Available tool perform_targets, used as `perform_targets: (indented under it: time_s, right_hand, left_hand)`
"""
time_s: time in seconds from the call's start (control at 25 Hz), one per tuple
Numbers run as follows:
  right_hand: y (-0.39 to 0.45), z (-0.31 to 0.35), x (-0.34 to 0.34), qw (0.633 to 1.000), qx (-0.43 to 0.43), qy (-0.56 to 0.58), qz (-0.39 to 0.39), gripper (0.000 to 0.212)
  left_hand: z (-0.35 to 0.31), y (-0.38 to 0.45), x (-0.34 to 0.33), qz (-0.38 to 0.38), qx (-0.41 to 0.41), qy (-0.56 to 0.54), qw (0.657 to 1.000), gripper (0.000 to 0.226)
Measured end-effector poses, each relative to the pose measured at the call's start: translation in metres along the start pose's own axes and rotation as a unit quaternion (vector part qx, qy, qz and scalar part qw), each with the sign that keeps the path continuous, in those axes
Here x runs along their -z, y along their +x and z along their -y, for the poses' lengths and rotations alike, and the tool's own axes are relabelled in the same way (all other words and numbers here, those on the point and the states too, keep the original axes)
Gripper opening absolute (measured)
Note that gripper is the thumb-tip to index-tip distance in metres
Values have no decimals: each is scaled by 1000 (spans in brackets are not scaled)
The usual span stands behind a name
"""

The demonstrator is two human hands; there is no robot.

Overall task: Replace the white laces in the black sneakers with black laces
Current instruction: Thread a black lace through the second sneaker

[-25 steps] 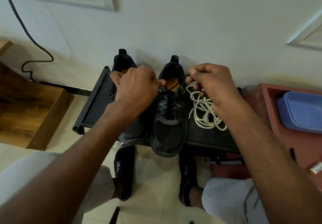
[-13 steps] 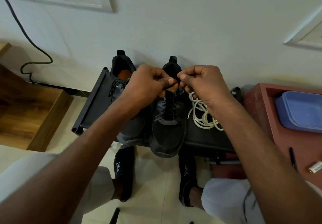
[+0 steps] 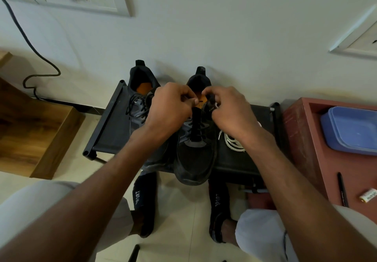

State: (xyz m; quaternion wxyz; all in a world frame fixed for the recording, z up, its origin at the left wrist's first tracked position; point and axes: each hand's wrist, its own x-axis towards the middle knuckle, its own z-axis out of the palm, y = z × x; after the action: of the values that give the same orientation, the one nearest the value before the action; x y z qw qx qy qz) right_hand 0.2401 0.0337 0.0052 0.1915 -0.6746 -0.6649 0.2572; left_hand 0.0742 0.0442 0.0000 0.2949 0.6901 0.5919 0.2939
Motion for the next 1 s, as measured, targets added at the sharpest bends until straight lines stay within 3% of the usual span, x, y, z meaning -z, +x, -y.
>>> perform_targets:
  time_s: [0.12,0.4,0.6,0.8,1.0]
  right_hand:
    - [-3,1,-5,995,-1,-36,90,61]
    - [-4,2,5,994,-30,5,105,56]
    - [-5,3,4,994,-41,-1,97,55]
    - [-5,5,2,996,-38,-13,84,56]
    - [-5,4,2,996,-42,-9,83,55]
  left_hand:
    - [4,-1,-8,22,-45,88,995,9]
    - [8,1,-17,38,-68,206,975,11]
    - [7,-1,-21,23,8,87,996,10]
    - [4,-8,-35,13,23,147,989,12]
    - [9,-2,-32,31,79,23,996,13]
